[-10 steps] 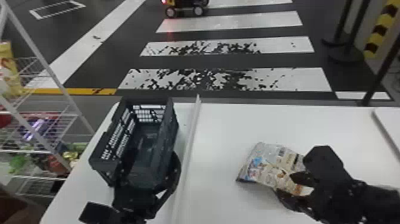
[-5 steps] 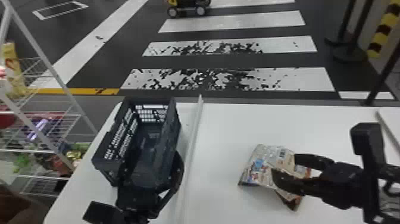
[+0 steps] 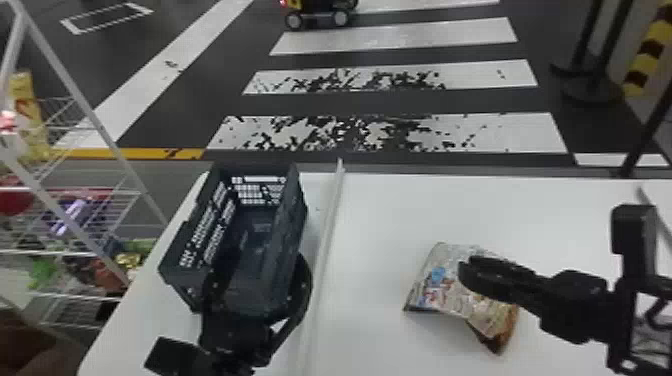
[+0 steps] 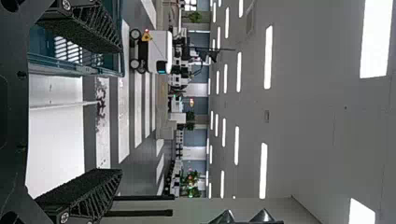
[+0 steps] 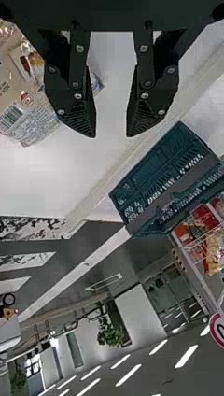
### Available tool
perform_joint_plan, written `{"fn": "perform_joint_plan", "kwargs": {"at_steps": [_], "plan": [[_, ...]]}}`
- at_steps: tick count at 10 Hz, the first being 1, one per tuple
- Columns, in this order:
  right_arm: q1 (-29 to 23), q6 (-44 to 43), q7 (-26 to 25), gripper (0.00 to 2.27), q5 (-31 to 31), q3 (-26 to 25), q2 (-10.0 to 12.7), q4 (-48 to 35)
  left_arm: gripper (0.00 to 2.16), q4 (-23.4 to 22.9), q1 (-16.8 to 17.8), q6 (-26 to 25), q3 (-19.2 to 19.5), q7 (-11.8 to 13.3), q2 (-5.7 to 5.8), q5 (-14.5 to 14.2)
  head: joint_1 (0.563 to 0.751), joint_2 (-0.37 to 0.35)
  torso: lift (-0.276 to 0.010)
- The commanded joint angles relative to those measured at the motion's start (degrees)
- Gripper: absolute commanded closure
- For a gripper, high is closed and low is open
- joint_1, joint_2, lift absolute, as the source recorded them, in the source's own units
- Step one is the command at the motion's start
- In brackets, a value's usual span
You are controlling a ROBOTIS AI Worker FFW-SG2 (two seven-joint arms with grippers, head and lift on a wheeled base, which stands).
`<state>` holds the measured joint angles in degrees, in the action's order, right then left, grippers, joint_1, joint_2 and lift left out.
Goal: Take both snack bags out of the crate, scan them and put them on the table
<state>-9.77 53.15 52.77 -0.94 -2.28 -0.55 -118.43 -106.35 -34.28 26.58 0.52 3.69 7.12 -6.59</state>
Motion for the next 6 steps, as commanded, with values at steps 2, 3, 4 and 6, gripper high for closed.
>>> {"fn": "perform_joint_plan", "kwargs": {"at_steps": [2,3,4,6], "plan": [[0.6,-4.0,0.0,2.11,0.3,1.7,0.2,3.9,0.08,0.3,0.0,0.0,-0.1,0.0,-0.09,0.0,0.695,0.220,-0.091],[1.5,-6.4,-0.1,2.19,-0.2,3.1,0.4,6.7,0.08,0.3,0.0,0.0,-0.1,0.1,-0.09,0.0,0.695,0.229,-0.091],[2.3,-8.7,-0.2,2.19,-1.2,4.8,0.3,9.4,0.08,0.3,0.0,0.0,-0.1,0.1,-0.18,0.0,0.695,0.236,-0.091],[4.1,-11.4,-0.2,2.19,-3.0,7.6,0.4,14.5,0.08,0.3,0.0,-0.2,-0.1,0.1,-0.09,0.0,0.695,0.266,-0.091]]}}
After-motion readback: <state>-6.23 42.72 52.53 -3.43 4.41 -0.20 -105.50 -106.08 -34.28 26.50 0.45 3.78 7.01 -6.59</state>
